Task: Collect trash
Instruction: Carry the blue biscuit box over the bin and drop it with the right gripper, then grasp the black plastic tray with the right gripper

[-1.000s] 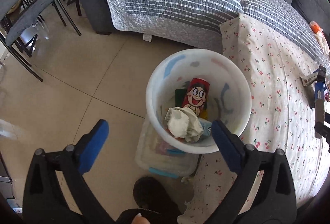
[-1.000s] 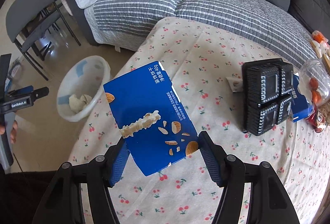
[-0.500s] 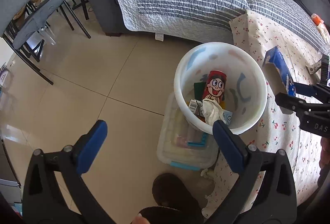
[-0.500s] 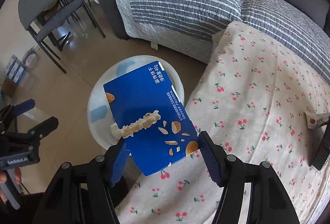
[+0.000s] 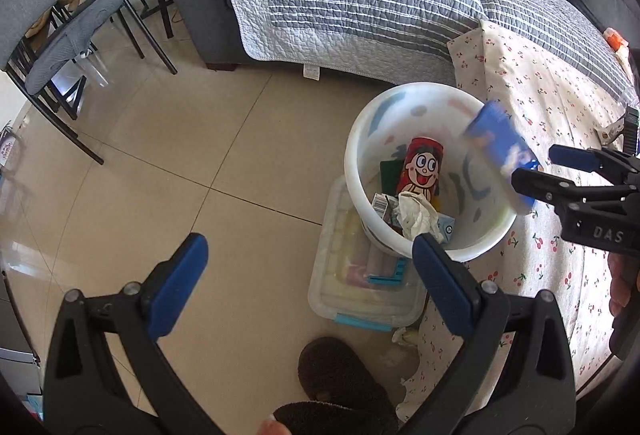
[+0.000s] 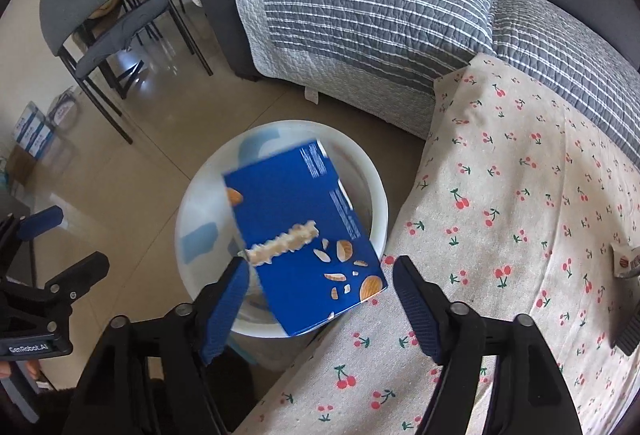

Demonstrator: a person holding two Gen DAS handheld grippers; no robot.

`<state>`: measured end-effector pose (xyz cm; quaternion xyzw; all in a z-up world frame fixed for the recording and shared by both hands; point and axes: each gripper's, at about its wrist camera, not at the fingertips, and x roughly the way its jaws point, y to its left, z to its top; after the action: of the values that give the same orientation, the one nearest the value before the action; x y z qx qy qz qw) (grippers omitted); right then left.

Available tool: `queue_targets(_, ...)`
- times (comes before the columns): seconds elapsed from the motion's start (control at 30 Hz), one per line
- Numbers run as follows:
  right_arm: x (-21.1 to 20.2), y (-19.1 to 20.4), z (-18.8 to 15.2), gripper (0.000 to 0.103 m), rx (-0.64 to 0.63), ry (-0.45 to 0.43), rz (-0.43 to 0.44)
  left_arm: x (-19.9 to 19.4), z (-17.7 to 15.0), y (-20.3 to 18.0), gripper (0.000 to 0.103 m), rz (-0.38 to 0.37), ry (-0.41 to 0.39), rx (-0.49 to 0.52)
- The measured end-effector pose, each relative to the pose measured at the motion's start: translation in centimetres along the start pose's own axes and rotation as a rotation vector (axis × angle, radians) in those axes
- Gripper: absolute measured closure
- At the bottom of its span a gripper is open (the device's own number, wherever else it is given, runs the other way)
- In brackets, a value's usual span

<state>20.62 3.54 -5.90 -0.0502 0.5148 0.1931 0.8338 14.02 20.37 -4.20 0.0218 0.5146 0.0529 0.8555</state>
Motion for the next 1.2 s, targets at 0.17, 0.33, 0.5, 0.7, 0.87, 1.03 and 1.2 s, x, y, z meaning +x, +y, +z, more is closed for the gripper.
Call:
queue_targets(0.17, -1.8, -0.1, -0.3, 0.019, -0.012, -0.025, -0.001, 0.0, 0.1, -0.2, 0.002, 0.002, 0.001, 0.003)
queue_targets(0.33, -3.4, -0.8, -1.1, 0.019, -0.028, -0.029, -0.028, -0.1, 0.1, -0.6, 0.002, 0.0, -0.002, 0.009)
queue_targets(0.5, -5.1, -2.6, -2.6, 0.019, -0.019, -0.026, -0.062, -0.4, 0.2, -1.3, 0.002, -0.002, -0.005, 0.022)
queue_targets(0.7, -6.8, -5.9, -4.5, 0.019, 0.009, -0.015, -0.111, -0.7, 0.6, -2.9, 0.002, -0.015, -0.01, 0.045)
queue_targets(0.87, -8.4, -9.5, -6.2, 0.018, 0.046, -0.008, -0.167, -0.9, 0.9, -5.1, 0.001, -0.016, -0.015, 0.083)
queue_targets(1.03, -10.6, -14.0, -7.3, 0.017, 0.108, -0.023, -0.222, -1.0, 1.3, -8.2, 0.001, -0.029, -0.011, 0.127)
queue_targets(1.2, -13.2, -19.1, -8.5, 0.017, 0.177, -0.081, -0.306, -1.1, 1.8, -11.2, 0.001, -0.042, -0.009, 0.168)
